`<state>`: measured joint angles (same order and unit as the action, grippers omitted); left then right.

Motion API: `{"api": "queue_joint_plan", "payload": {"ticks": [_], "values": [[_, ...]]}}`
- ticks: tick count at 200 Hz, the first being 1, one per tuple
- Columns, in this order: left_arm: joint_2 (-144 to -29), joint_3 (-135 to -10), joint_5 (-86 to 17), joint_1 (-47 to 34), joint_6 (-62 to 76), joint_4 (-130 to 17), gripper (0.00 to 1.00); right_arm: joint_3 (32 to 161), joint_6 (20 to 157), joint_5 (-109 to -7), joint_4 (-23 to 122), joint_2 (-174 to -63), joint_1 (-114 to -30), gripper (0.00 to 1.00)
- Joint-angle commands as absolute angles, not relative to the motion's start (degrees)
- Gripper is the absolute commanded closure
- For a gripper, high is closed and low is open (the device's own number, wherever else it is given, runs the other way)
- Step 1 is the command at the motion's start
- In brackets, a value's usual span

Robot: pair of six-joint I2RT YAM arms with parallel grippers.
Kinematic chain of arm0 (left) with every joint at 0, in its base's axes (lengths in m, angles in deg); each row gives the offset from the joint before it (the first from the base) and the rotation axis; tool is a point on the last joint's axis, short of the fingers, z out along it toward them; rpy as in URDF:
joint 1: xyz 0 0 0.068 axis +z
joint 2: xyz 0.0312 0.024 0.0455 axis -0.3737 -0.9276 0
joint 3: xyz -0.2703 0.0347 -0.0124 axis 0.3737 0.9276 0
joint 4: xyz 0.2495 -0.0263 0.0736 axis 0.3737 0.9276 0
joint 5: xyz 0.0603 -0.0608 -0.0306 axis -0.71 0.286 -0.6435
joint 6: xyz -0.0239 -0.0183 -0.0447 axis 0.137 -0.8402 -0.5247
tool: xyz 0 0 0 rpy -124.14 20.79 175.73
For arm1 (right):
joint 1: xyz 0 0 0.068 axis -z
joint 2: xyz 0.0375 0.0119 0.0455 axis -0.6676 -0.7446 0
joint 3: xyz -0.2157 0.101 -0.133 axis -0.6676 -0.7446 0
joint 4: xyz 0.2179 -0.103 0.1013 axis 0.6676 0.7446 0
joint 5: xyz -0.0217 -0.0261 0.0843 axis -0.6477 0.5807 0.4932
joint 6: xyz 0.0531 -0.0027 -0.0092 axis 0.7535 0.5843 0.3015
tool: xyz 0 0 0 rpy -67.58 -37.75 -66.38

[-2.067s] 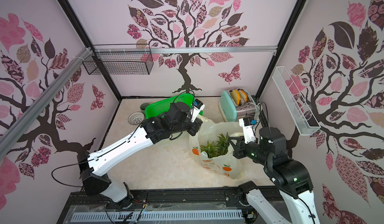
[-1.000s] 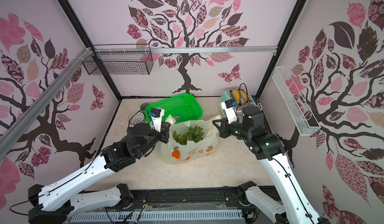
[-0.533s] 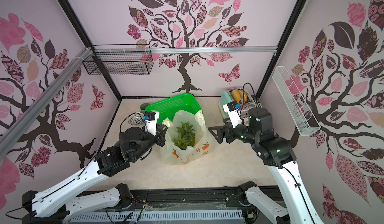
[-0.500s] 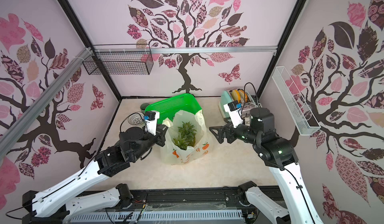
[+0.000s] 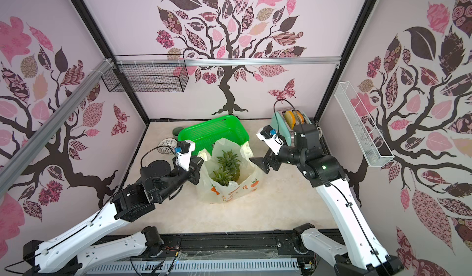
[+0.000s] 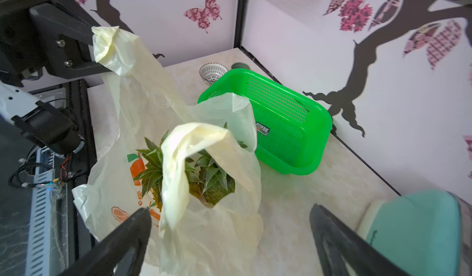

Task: Place the pineapple into a plastic bag & tie a knot
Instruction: Adjust the plastic bag at the center of the board, then cross the plastic bag at the center of the board.

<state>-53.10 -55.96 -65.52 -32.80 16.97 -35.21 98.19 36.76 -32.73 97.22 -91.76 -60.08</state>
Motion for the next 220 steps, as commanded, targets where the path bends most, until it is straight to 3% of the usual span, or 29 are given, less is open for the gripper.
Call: {"api": "queue_joint_plan", "payload": {"ticks": [1, 39, 64, 136, 152, 168, 189, 197, 220], "values": [[-52.5, -55.4, -64.5, -32.7, 19.1, -37.4, 1.00, 103.6, 27.0, -22.3, 101.3, -95.3, -60.0, 0.01], [-52.5, -54.8, -64.1, -32.7, 19.1, -38.0, 1.00, 108.3, 22.8, -13.5, 105.0, -102.8, -59.9, 0.02], [-52.7, -54.8, -64.0, -32.7, 18.9, -37.9, 1.00, 109.0, 22.3, -8.0, 104.9, -105.8, -59.9, 0.11], [-53.3, -55.4, -64.0, -32.7, 18.3, -38.3, 1.00, 107.4, 19.9, -5.2, 103.4, -108.6, -60.0, 0.58], [-52.9, -55.7, -64.3, -32.6, 18.5, -38.3, 1.00, 107.6, 19.2, -5.2, 104.0, -109.1, -60.0, 0.73], [-52.4, -55.8, -64.6, -32.6, 18.8, -38.4, 1.00, 107.6, 19.0, -5.0, 103.9, -109.3, -60.0, 0.99], [-51.9, -55.9, -64.5, -32.6, 19.8, -37.6, 1.00, 107.5, 19.6, -4.3, 103.4, -109.2, -59.9, 1.00], [-51.7, -56.0, -63.8, -32.6, 20.4, -37.1, 0.91, 107.3, 19.9, -4.3, 103.0, -109.1, -60.0, 1.00], [-50.8, -56.9, -60.4, -32.5, 23.2, -34.1, 0.47, 106.5, 20.8, -4.1, 102.3, -108.3, -60.0, 1.00]]}}
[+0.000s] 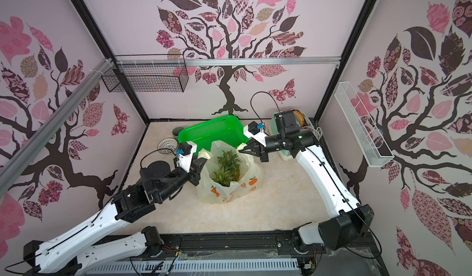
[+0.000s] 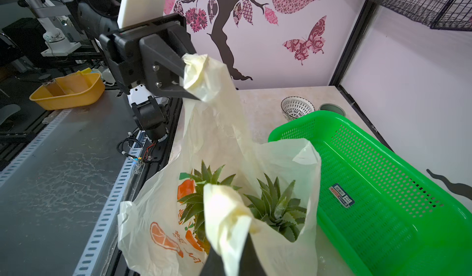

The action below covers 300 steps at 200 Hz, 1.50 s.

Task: Place the pineapple into a plastic bag & tie a knot
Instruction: Cross the plastic bag at the center of the board.

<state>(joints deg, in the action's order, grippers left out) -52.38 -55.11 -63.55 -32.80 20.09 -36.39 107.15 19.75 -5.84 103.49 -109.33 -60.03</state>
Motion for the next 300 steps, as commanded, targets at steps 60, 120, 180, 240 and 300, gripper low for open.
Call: {"api": "queue_joint_plan", "payload": {"ticks": [60, 120, 180, 240, 300], "values": [[-41.9, -58.1, -47.0, -24.5, 31.9, -22.6, 0.02, 105.4, 21.3, -3.7, 102.1, -106.5, -60.0, 1.00], [-44.4, -59.4, -27.5, -10.4, 38.1, -26.3, 0.02, 104.1, 22.5, -3.3, 101.3, -105.8, -60.0, 1.00], [-55.2, -61.1, -7.8, -3.7, 36.3, -35.2, 0.02, 103.5, 23.1, -2.8, 100.6, -104.7, -60.0, 1.00], [-60.1, -60.3, 8.1, 5.8, 37.4, -36.6, 0.09, 102.8, 24.6, -1.8, 98.9, -104.2, -60.0, 1.00], [-65.1, -59.7, 20.8, 7.7, 33.7, -40.4, 0.29, 102.3, 25.8, -1.7, 97.7, -104.5, -60.0, 1.00]]}}
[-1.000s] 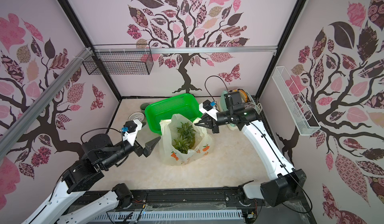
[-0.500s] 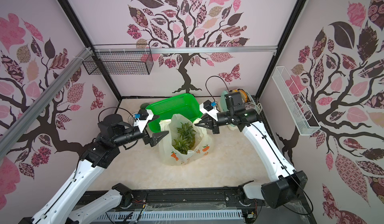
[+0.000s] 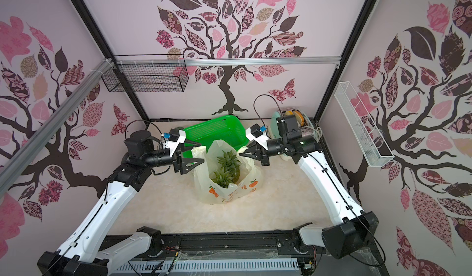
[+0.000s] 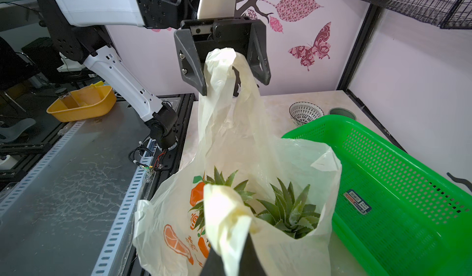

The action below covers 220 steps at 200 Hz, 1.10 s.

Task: Place the pineapple into a plastic bag & tie a knot
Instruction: Cross the plastic bag at the center of the board.

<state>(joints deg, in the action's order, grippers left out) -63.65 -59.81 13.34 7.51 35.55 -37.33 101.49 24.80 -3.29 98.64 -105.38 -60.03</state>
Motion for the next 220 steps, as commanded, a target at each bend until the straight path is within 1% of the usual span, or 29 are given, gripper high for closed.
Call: {"api": "queue_joint_plan", "payload": {"ticks": [1, 21, 41, 56, 84, 118, 142, 191, 220], "values": [[-65.1, -59.7, 20.8, 7.6, 33.8, -40.3, 0.30, 102.3, 25.9, -1.7, 97.7, -104.5, -60.0, 1.00], [-64.9, -59.3, 20.5, 7.7, 35.7, -39.0, 0.52, 102.4, 26.2, -2.0, 97.5, -104.5, -59.9, 1.00], [-64.4, -59.0, 19.7, 7.7, 36.1, -38.8, 0.71, 102.8, 26.5, -2.2, 97.3, -104.3, -60.0, 1.00], [-64.2, -59.2, 19.1, 7.7, 35.7, -39.5, 0.81, 102.9, 27.2, -2.2, 96.5, -103.8, -60.1, 1.00], [-64.6, -60.2, 16.1, 6.1, 30.1, -43.1, 1.00, 101.6, 30.1, -3.9, 92.2, -102.4, -61.0, 1.00], [-67.6, -63.6, 7.6, -2.4, 28.0, -38.5, 1.00, 98.0, 35.0, -8.2, 82.9, -100.1, -64.0, 1.00], [-69.7, -65.0, 0.8, -6.5, 24.6, -37.6, 1.00, 96.7, 34.8, -9.3, 81.4, -99.3, -66.7, 1.00], [-75.4, -69.3, -3.7, -10.2, 26.5, -29.7, 1.00, 94.3, 34.8, -7.8, 78.9, -100.7, -72.7, 1.00], [-78.1, -70.5, -3.9, -10.4, 25.5, -29.9, 1.00, 93.8, 34.1, -6.8, 78.3, -102.4, -76.0, 1.00]]}}
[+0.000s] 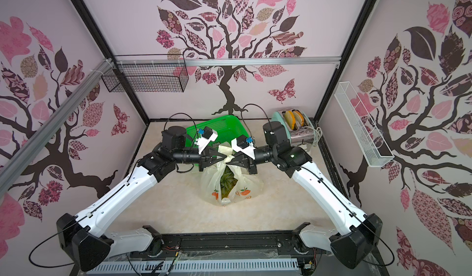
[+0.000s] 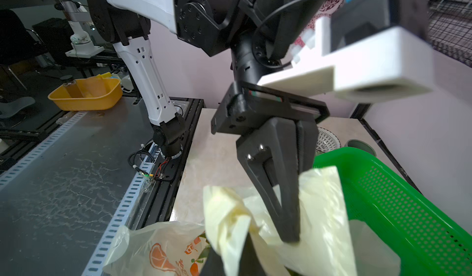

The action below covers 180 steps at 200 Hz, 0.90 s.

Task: Place the pineapple into a plastic bag & tie a knot
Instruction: Cross the plastic bag at the center of the board.

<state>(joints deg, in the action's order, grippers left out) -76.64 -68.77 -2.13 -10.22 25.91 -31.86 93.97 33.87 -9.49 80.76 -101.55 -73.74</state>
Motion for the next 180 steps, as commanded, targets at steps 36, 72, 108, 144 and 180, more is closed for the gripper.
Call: {"api": "queue_joint_plan", "payload": {"ticks": [36, 72, 108, 144, 180], "values": [[-79.4, -71.4, 1.2, -10.6, 27.1, -29.8, 1.00, 92.6, 33.0, -10.9, 76.5, -103.1, -76.6, 1.00], [-77.5, -69.5, 3.2, -10.6, 31.6, -28.6, 1.00, 91.3, 33.0, -13.8, 74.6, -101.1, -76.7, 1.00], [-76.2, -69.1, 5.6, -10.3, 34.3, -28.4, 1.00, 89.4, 34.9, -14.2, 72.7, -99.0, -76.5, 1.00], [-74.0, -67.3, 7.1, -10.0, 40.1, -27.2, 1.00, 86.5, 40.8, -11.9, 66.8, -97.4, -76.2, 1.00], [-73.2, -66.2, 8.8, -9.9, 44.6, -26.3, 1.00, 86.9, 39.5, -14.1, 68.5, -97.3, -76.2, 1.00]]}}
